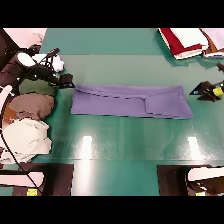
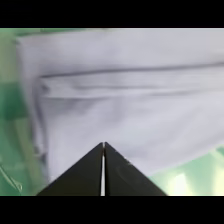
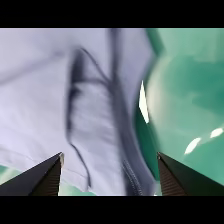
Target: Fold the shirts.
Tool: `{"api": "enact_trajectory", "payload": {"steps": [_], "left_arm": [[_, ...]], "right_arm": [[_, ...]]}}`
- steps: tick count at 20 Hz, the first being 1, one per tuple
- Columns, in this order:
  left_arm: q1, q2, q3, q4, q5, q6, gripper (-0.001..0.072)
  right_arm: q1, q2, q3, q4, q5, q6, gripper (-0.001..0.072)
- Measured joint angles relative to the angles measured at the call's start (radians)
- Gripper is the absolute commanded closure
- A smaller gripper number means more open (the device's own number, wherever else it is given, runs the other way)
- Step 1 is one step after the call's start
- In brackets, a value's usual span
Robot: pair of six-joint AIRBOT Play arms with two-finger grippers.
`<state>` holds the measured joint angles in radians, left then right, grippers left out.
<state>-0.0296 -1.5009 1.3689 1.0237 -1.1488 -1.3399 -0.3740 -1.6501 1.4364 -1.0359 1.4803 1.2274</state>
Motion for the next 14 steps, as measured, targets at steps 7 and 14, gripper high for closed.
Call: {"api": "enact_trajectory", "payload": {"steps": [7, 14], "left_arm": [[-0.112, -0.003, 0.004, -0.002, 0.006, -0.014, 0.0674], [-0.207, -0.023, 0.005, -0.004, 0.037, -0.072, 0.0683]], "right_arm": [[-0.069, -0.119, -0.091, 0.211, 0.012, -0.135, 0.0072], [0.036, -0.185, -0.087, 0.264, -0.003, -0.195, 0.0561]]}}
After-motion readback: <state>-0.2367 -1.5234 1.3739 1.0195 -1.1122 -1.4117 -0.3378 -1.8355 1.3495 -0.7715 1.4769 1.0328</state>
